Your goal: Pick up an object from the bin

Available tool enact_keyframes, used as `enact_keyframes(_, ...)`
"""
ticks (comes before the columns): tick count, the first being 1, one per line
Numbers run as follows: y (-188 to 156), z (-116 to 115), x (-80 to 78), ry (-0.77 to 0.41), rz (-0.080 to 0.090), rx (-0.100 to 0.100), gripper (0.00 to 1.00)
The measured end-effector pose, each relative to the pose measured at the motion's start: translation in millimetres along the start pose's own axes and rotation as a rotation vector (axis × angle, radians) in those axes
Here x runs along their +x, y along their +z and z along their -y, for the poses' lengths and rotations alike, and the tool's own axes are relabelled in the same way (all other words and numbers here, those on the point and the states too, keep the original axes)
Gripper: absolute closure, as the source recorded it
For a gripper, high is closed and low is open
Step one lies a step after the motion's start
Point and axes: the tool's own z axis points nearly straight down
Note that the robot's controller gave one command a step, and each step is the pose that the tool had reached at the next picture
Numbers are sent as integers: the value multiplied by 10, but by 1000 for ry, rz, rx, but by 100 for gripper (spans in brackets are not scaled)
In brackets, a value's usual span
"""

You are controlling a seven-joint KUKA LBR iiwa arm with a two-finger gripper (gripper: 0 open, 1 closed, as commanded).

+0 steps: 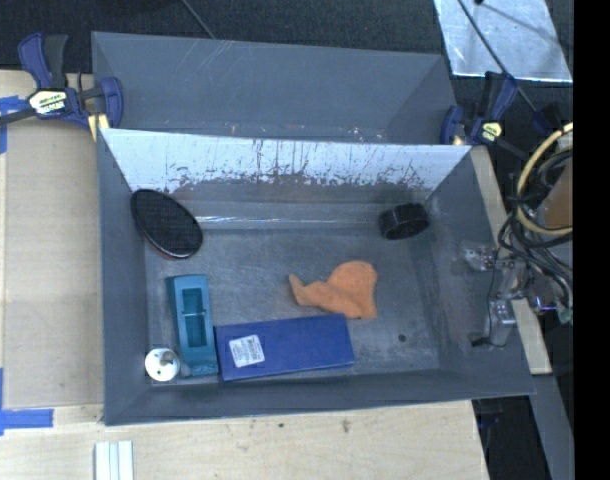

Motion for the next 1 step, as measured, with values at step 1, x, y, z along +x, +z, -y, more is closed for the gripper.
enact_keyframes(1,-46,-9,-17,-4,8,2,0)
